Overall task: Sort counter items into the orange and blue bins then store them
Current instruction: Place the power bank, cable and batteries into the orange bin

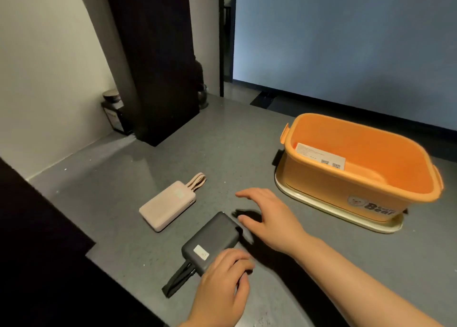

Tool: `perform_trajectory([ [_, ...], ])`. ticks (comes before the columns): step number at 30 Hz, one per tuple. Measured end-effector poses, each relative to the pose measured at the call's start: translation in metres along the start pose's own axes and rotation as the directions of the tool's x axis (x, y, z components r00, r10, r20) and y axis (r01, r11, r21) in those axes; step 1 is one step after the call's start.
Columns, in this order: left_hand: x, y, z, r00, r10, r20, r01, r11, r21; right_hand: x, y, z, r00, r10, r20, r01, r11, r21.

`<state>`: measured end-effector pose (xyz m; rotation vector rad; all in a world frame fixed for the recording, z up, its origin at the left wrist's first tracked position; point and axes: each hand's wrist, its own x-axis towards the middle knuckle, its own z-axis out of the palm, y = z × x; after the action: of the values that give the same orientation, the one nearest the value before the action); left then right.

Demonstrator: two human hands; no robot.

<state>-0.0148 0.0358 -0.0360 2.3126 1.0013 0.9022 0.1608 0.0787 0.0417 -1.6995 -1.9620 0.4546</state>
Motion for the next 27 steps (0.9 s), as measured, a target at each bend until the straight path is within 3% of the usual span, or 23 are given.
perform_trajectory([
  [2,-0.012,-0.010,-0.017,0.992,-0.024,-0.126,0.032,0.997,0.064,0.004,-0.002,0.015,0.992,-0.048,0.119,0.049,0.999,-0.006],
  [4,-0.017,-0.022,-0.034,0.967,-0.157,-0.200,0.179,0.979,0.096,0.008,-0.005,0.026,0.951,-0.109,0.290,0.129,0.990,-0.052],
  [7,-0.023,-0.039,-0.048,0.931,-0.349,-0.107,0.361,0.924,0.128,0.013,-0.006,0.040,0.871,-0.141,0.470,0.222,0.968,-0.121],
  [11,-0.022,-0.047,-0.051,0.923,-0.384,-0.038,0.385,0.923,0.019,0.018,-0.004,0.045,0.886,-0.210,0.413,0.318,0.924,-0.212],
  [14,-0.015,-0.053,-0.053,0.936,-0.353,0.005,0.353,0.936,-0.007,0.020,-0.001,0.043,0.901,-0.183,0.393,0.312,0.904,-0.294],
  [17,0.001,-0.055,-0.054,0.954,-0.275,0.121,0.267,0.961,0.076,0.006,0.008,0.037,0.934,-0.105,0.341,0.217,0.926,-0.308],
  [21,0.029,-0.051,-0.035,0.962,-0.228,0.151,0.224,0.974,0.044,-0.032,0.032,0.030,0.982,0.123,0.143,-0.094,0.975,-0.199],
  [24,0.051,-0.049,-0.010,0.953,-0.271,0.135,0.278,0.960,-0.029,-0.061,0.044,0.015,0.944,0.329,-0.016,-0.328,0.937,-0.123],
  [27,0.074,-0.052,0.014,0.945,-0.288,0.155,0.292,0.956,-0.005,-0.082,0.049,-0.013,0.848,0.488,-0.206,-0.503,0.864,-0.023],
])
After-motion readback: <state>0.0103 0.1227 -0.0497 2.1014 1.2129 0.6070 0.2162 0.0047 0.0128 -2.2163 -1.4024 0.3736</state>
